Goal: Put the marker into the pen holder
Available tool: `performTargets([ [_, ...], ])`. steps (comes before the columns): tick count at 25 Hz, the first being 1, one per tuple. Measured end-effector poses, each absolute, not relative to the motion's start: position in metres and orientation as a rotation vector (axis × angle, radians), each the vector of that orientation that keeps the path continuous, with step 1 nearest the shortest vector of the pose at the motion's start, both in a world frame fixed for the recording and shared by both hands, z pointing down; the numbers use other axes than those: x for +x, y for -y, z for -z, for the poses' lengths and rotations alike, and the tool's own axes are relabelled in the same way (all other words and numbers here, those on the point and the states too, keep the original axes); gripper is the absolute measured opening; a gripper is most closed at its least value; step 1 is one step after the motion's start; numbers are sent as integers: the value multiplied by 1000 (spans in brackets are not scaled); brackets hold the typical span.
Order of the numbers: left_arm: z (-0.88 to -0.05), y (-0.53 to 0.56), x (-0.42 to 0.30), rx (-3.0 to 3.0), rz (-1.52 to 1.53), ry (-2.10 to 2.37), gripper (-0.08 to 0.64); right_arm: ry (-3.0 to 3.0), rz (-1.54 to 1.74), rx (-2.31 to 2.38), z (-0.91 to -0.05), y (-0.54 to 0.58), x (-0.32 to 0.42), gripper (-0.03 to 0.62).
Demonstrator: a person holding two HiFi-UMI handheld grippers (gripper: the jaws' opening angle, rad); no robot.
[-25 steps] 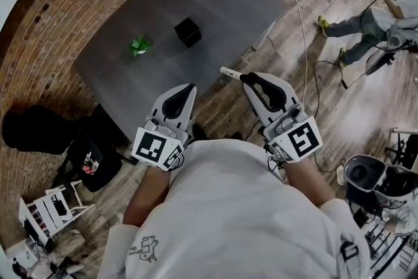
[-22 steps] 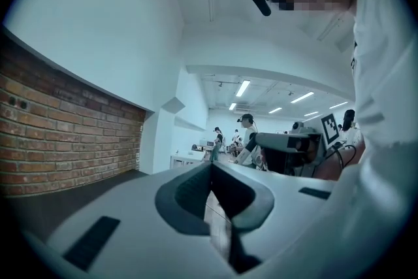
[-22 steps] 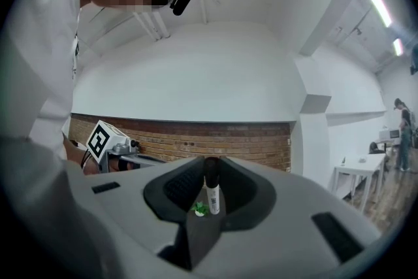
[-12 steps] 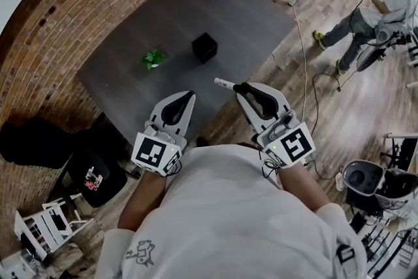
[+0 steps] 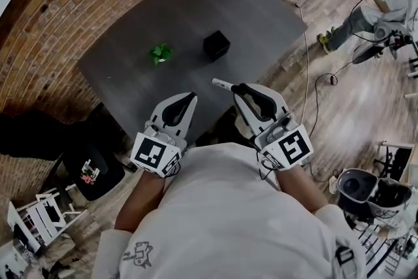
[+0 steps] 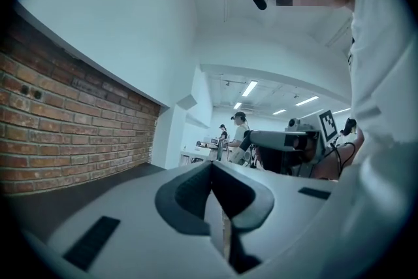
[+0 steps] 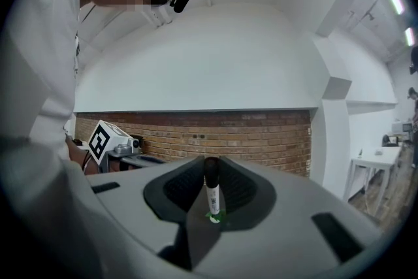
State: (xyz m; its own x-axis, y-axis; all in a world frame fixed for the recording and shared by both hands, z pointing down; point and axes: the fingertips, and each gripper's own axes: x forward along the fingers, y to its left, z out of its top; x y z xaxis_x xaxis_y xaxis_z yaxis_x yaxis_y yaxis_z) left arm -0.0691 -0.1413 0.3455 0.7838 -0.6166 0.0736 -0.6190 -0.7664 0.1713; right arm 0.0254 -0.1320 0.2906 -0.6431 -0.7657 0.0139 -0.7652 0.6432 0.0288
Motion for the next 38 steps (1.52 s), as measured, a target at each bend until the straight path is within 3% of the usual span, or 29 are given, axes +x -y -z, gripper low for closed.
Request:
performTargets([
  [16, -376, 212, -57, 2658, -45, 1137, 11, 2833, 5, 1128, -314, 215, 42, 75],
  [38, -479, 306, -20, 2478, -213, 1173, 11, 2681, -183, 913, -462, 350, 74, 75],
])
